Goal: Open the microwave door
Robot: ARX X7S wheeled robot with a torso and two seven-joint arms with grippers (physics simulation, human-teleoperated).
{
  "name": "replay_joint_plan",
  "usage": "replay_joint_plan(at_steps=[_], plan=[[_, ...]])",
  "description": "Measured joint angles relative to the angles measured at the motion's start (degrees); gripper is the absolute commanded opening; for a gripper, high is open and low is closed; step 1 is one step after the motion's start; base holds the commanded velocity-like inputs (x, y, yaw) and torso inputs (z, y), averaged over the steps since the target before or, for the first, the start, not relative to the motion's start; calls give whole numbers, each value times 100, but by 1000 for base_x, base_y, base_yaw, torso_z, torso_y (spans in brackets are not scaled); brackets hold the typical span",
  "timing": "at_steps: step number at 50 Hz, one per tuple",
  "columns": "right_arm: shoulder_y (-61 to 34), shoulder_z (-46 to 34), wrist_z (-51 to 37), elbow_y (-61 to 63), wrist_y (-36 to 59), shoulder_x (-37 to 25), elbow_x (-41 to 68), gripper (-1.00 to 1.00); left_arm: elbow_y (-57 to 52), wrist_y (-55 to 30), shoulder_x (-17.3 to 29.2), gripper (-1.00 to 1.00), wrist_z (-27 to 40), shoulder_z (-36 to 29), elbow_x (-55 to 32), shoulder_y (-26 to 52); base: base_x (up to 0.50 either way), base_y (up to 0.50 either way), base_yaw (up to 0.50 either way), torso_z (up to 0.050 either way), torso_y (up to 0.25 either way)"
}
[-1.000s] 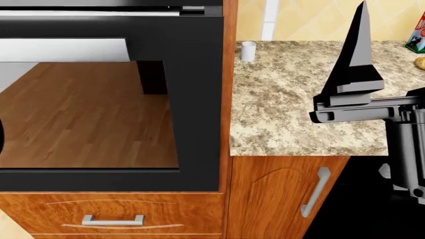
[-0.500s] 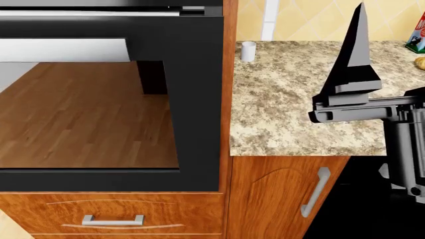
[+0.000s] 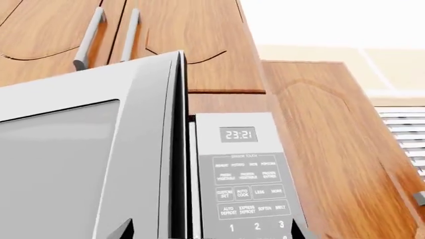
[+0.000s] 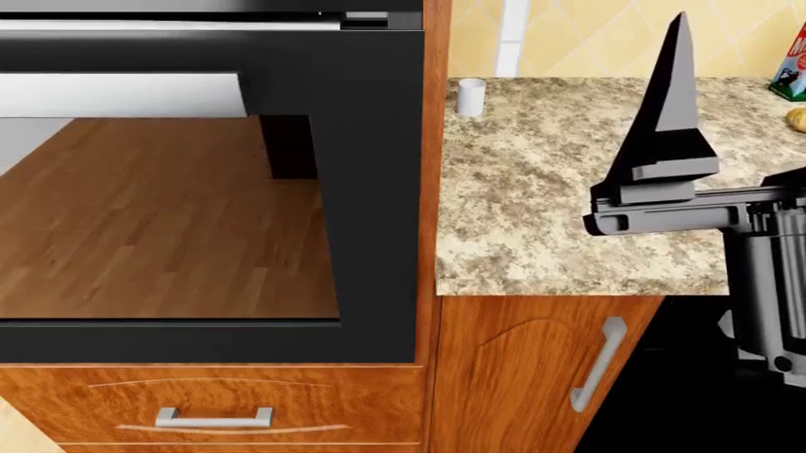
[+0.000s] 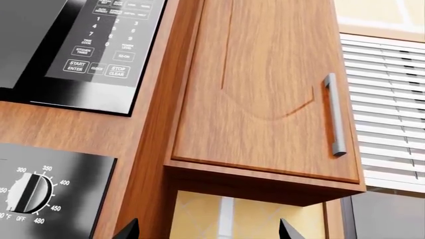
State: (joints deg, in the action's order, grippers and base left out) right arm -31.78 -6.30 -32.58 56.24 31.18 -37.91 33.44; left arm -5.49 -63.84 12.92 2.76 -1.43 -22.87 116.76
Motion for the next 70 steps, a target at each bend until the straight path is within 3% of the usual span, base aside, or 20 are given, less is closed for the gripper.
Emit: replay_joint_plan(at_steps=[12,37,51,70], plan=[[18,22,-51,11,-25,-45,59,100,-30,-109,-344,100,-106,-184,-242,55,0,0,0,0,0],[283,181,-117,-5,-247,-159,120,100,1674,467,-1043,100,-685,-1203,-500,72,0,0,0,0,0],[353,234,-186,24,-295,-229,162,100,2945,919,-1095,100,-648,-1289,-599,142,0,0,0,0,0],[250,169,-277,44,-257,-287,246,100,3538,1306,-865,100,-325,-1134,-676,-75,0,0,0,0,0]])
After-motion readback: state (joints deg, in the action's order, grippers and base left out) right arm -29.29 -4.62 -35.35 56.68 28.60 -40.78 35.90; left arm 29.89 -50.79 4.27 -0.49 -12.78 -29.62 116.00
